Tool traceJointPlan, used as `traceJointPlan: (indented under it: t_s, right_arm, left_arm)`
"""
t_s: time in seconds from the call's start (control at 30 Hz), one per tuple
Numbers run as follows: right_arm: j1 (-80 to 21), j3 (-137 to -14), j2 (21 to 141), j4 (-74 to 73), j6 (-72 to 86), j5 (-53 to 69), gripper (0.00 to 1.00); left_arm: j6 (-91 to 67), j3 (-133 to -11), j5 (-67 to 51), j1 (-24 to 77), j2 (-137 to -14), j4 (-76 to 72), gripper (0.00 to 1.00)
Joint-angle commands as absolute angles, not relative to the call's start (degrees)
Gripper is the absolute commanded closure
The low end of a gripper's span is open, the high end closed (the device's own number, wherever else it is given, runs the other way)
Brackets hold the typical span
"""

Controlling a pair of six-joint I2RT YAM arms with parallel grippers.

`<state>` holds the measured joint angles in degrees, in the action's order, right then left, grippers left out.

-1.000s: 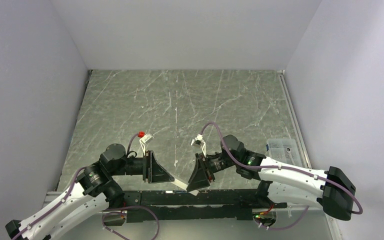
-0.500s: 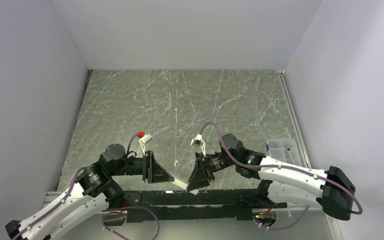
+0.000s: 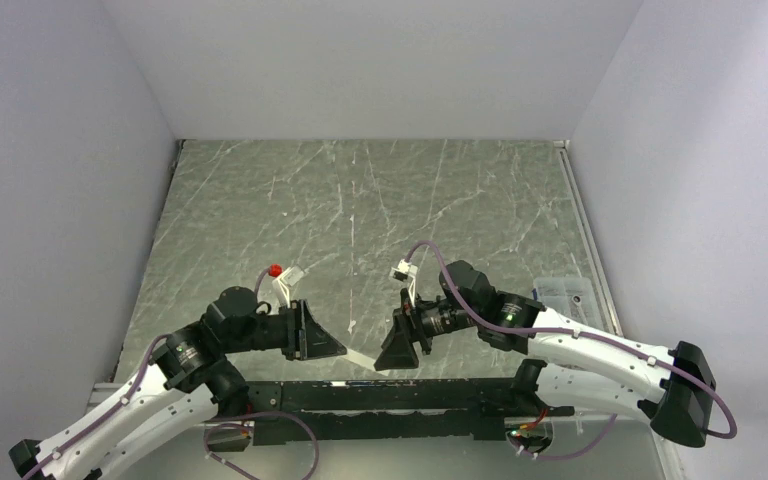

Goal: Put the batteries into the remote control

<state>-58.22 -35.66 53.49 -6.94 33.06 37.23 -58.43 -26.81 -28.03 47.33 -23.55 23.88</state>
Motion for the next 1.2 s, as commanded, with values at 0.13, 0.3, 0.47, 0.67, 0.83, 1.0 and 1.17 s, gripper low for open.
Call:
traceJointPlan:
  t_s: [0.13,0.3,0.47,0.67,0.83,1.0,1.17]
  right_arm:
    - [-59.2,-38.8,50.8,-10.4,23.6,28.6,0.25]
    - [-60.0,-37.1,48.9,-8.5,19.7,25.6,0.26]
    - [-60.7,-35.3,48.2,-6.9,16.2,24.6,0.30]
    - [-64.3,-34.2,48.7,-5.7,12.7,21.3,0.32]
    - [-70.0,-34.9,50.1,-6.3,10.2,15.3,0.33]
    - [-73.2,-35.4,51.6,-6.8,8.8,11.2,0.35]
    - [-73.7,-35.7,51.4,-7.2,8.1,9.0,0.43]
  left_arm:
    - [-64.6,-28.2,-24.7,47.5,-25.8,21.6,1.00]
    - [-67.4,-27.1,-25.2,47.5,-27.4,19.4,1.00]
    - [-69.9,-27.2,-25.3,47.4,-28.9,19.2,1.00]
    - [-72.6,-26.3,-25.4,47.4,-29.7,18.3,1.00]
    - [-74.2,-25.8,-25.0,47.4,-29.6,18.5,1.00]
    - [-75.5,-25.0,-25.6,47.3,-29.8,17.4,1.00]
    - [-76.0,-25.1,-26.2,47.3,-29.5,17.4,1.00]
